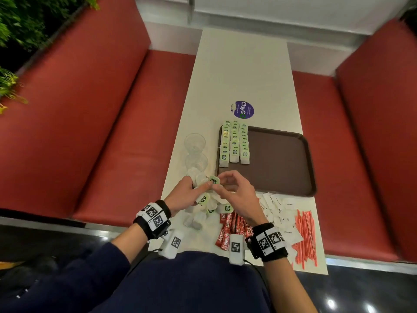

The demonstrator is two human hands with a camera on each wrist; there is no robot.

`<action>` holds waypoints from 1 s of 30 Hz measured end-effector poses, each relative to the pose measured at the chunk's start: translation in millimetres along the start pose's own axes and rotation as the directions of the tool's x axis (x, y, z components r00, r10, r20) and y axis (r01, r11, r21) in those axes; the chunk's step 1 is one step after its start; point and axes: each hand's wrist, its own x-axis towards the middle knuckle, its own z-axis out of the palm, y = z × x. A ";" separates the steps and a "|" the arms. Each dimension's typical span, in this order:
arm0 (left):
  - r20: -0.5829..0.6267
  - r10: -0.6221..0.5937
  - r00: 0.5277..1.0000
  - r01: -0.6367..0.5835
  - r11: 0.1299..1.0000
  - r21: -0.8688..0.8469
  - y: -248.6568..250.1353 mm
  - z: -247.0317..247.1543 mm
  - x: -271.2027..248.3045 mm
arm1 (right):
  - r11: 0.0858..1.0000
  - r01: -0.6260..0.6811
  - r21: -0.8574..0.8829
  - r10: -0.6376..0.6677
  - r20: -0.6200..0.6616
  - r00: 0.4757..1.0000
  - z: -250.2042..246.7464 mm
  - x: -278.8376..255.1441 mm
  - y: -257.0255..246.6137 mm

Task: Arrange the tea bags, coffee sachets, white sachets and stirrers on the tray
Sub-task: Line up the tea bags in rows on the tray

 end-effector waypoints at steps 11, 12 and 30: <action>-0.024 0.065 0.998 -0.066 0.996 -0.060 -6.5 15.6 23.0 | 0.987 0.152 -0.049 -0.154 -0.040 0.987 -36.5 25.9 -11.7; -0.024 0.062 0.998 -0.063 0.997 -0.052 -6.2 17.5 26.8 | 0.986 0.156 -0.062 -0.158 -0.038 0.987 -39.3 28.2 -11.7; -0.072 -0.028 0.997 0.013 0.980 -0.198 -7.7 26.9 48.5 | 0.839 0.035 -0.543 -0.043 -0.003 0.999 -78.2 146.9 59.7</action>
